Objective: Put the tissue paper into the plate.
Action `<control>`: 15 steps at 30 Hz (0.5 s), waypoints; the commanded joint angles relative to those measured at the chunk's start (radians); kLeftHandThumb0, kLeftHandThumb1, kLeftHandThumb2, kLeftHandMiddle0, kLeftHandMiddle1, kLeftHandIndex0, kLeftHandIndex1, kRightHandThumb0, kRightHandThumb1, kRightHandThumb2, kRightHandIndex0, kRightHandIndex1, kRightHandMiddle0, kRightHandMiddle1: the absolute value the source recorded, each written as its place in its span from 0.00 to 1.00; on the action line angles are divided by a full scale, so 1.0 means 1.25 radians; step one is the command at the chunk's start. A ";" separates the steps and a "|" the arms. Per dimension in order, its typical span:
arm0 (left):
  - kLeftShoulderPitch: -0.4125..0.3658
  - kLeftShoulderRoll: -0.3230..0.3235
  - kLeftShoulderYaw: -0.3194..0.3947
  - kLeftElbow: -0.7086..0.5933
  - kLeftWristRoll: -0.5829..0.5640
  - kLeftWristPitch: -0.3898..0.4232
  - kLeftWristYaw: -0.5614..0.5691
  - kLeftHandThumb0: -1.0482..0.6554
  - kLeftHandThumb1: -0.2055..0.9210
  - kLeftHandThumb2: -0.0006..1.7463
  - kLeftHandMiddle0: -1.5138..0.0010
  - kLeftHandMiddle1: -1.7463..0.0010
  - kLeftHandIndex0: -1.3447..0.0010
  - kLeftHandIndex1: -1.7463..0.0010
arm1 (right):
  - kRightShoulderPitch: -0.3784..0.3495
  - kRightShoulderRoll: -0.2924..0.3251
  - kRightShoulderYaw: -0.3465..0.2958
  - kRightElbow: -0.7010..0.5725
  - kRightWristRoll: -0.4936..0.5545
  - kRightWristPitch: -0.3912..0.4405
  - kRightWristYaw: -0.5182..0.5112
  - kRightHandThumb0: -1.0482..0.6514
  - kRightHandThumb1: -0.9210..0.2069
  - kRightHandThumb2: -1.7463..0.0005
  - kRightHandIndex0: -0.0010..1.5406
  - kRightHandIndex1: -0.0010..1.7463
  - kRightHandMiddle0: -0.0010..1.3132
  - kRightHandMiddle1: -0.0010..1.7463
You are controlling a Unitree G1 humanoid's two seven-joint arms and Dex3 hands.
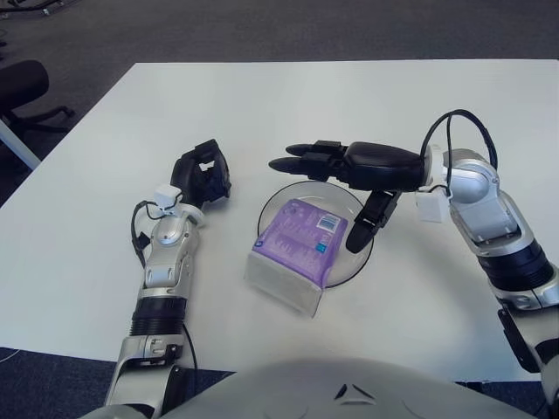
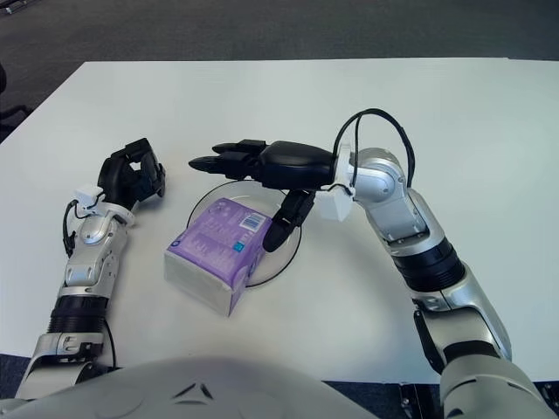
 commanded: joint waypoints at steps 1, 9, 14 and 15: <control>0.103 -0.055 -0.016 0.047 -0.006 -0.006 -0.006 0.38 0.72 0.60 0.11 0.00 0.24 0.00 | -0.017 -0.002 -0.011 0.016 -0.003 -0.027 -0.009 0.00 0.05 0.86 0.00 0.00 0.00 0.00; 0.104 -0.056 -0.017 0.041 -0.007 0.000 -0.003 0.38 0.71 0.61 0.11 0.00 0.25 0.00 | -0.022 -0.007 -0.011 0.030 -0.005 -0.054 -0.004 0.00 0.03 0.86 0.00 0.00 0.00 0.00; 0.105 -0.057 -0.016 0.038 -0.008 0.004 0.000 0.38 0.71 0.61 0.12 0.00 0.25 0.00 | -0.027 -0.010 -0.008 0.039 0.000 -0.066 0.003 0.01 0.04 0.87 0.00 0.00 0.00 0.00; 0.106 -0.057 -0.017 0.037 -0.007 0.004 0.001 0.38 0.71 0.61 0.12 0.00 0.25 0.00 | -0.028 -0.009 -0.008 0.041 0.004 -0.060 0.006 0.01 0.04 0.87 0.00 0.00 0.00 0.00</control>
